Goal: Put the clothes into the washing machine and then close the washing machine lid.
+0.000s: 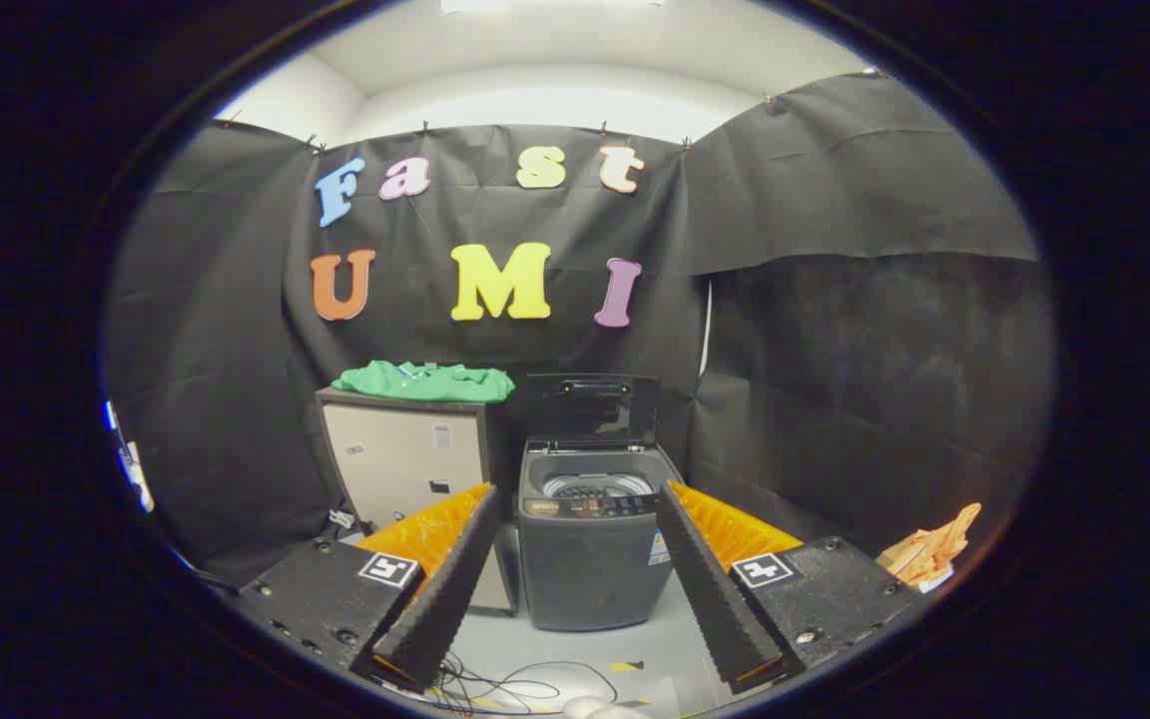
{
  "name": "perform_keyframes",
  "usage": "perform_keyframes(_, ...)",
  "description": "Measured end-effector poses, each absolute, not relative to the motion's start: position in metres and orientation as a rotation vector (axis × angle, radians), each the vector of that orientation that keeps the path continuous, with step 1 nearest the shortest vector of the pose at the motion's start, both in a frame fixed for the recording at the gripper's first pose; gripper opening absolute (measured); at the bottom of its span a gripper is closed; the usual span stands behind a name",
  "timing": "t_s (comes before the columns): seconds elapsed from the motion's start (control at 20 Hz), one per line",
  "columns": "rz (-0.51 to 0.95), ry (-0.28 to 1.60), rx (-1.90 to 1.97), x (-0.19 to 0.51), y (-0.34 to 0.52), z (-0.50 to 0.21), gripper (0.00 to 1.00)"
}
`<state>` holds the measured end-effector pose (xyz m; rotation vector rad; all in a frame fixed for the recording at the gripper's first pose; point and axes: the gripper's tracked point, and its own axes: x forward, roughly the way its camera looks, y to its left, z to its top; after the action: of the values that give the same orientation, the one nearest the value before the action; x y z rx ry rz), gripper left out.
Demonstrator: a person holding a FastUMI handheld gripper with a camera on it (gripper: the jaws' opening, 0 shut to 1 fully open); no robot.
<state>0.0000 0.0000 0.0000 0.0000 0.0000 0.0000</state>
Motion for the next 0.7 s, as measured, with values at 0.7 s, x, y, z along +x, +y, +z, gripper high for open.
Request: perform_keyframes(0.7, 0.012, 0.03, -0.011, 0.0036, 0.0014, -0.0004, 0.99)
